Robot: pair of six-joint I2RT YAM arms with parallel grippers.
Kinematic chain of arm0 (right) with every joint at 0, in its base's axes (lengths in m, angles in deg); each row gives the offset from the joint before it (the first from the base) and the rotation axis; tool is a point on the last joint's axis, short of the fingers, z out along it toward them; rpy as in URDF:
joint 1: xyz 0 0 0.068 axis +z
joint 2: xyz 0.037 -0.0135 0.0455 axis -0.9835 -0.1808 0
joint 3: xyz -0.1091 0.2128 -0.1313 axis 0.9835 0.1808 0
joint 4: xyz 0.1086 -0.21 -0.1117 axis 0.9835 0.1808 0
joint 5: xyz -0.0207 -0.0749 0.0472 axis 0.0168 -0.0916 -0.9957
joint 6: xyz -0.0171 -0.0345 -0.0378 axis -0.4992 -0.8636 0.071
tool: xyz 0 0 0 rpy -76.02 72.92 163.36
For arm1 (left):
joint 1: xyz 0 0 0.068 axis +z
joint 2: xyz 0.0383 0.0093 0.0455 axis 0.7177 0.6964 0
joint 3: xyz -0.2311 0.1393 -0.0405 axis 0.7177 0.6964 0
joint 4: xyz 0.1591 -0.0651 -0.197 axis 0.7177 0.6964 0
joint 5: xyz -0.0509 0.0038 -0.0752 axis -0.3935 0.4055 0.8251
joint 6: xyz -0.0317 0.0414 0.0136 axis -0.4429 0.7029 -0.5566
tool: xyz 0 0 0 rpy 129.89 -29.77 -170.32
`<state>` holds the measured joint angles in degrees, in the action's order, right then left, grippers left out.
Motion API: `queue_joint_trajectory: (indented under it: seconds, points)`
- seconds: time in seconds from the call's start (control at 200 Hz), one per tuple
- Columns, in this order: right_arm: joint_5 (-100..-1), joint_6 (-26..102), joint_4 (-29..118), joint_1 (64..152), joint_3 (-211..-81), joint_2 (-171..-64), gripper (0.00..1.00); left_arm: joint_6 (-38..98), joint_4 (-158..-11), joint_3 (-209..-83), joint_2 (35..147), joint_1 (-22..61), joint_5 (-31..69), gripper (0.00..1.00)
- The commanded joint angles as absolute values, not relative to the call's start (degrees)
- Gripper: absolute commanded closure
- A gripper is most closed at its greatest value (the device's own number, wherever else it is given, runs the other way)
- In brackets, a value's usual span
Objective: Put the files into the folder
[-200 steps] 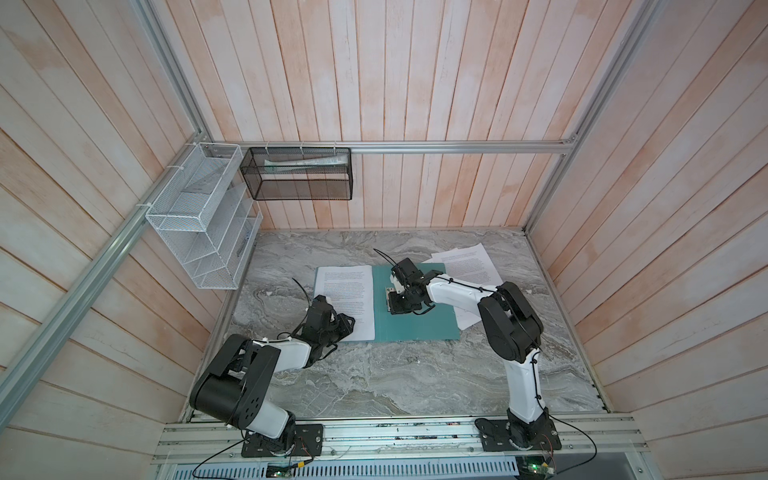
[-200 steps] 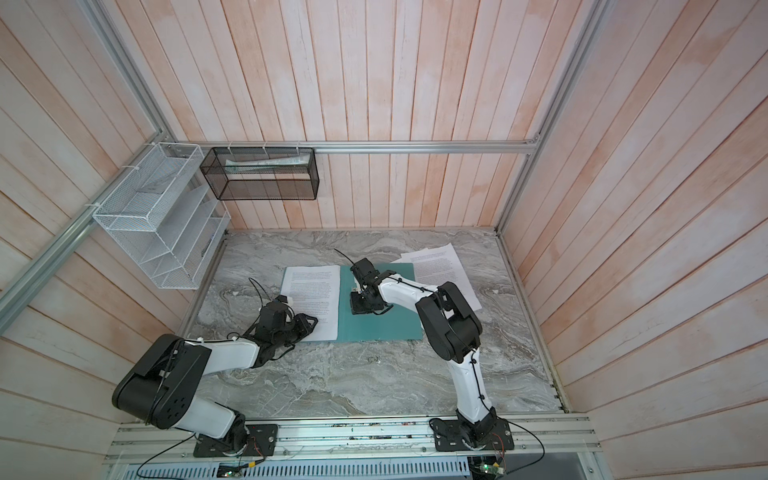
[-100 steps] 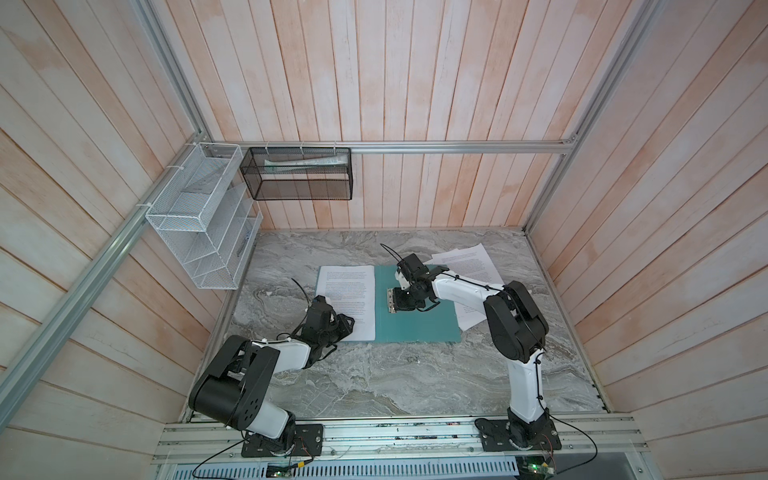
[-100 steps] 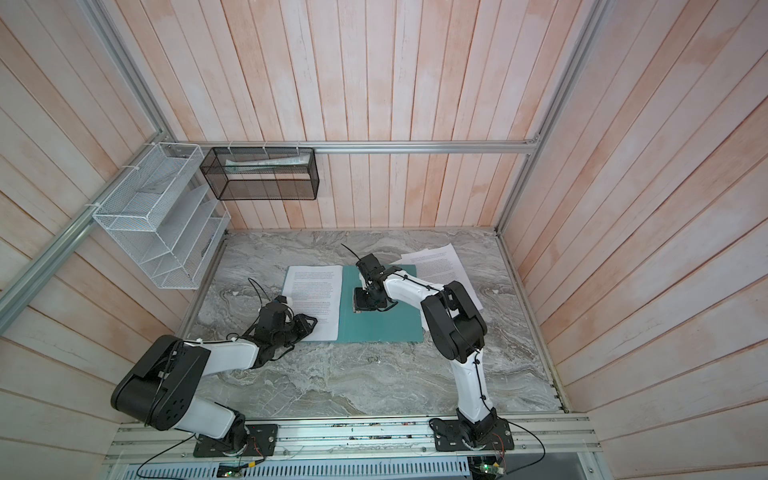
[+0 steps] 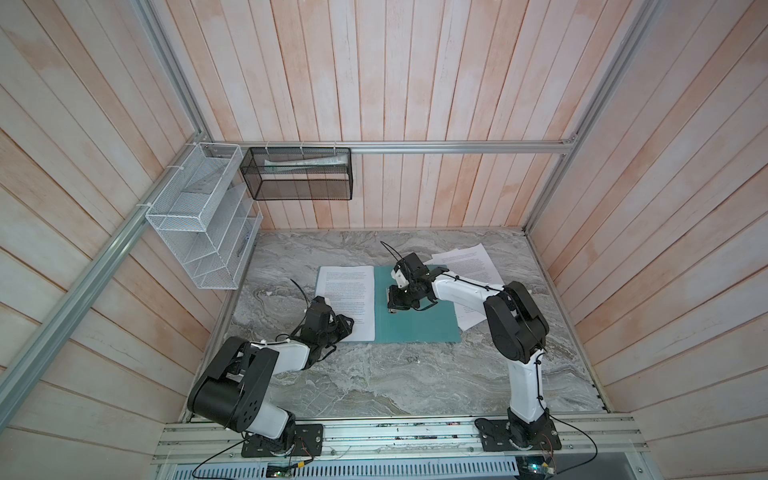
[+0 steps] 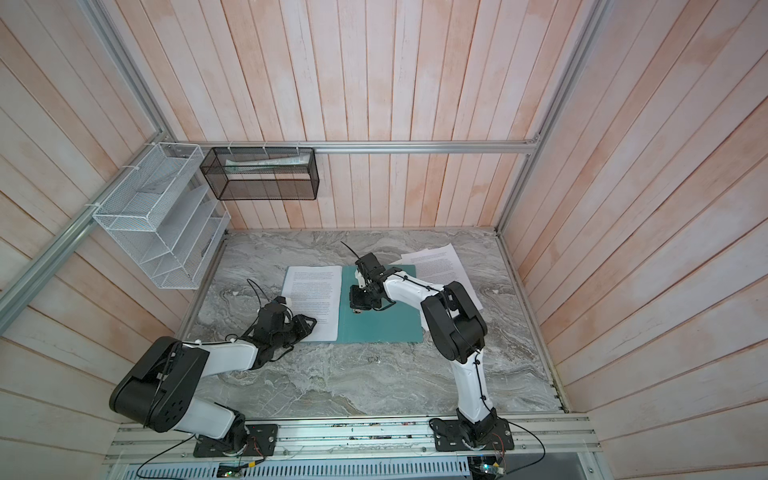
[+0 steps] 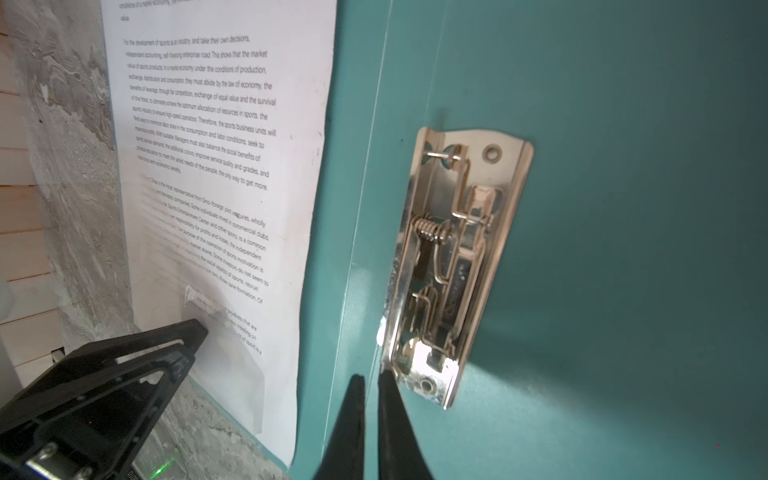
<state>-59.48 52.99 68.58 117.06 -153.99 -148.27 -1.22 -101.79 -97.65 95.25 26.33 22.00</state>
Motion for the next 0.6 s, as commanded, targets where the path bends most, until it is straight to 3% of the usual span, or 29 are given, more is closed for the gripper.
queue_joint_trajectory:
  seconds: [0.0, 0.595]
  points:
    - [-58.9, 53.4, 69.8, 117.5, -153.5, -149.4, 0.86, -0.7, -87.3, -93.6, 97.9, 26.9, 20.8, 0.64]
    - [-59.4, 53.5, 69.0, 117.7, -152.4, -151.6, 0.86, -0.6, -88.4, -93.2, 97.9, 27.3, 21.7, 0.64]
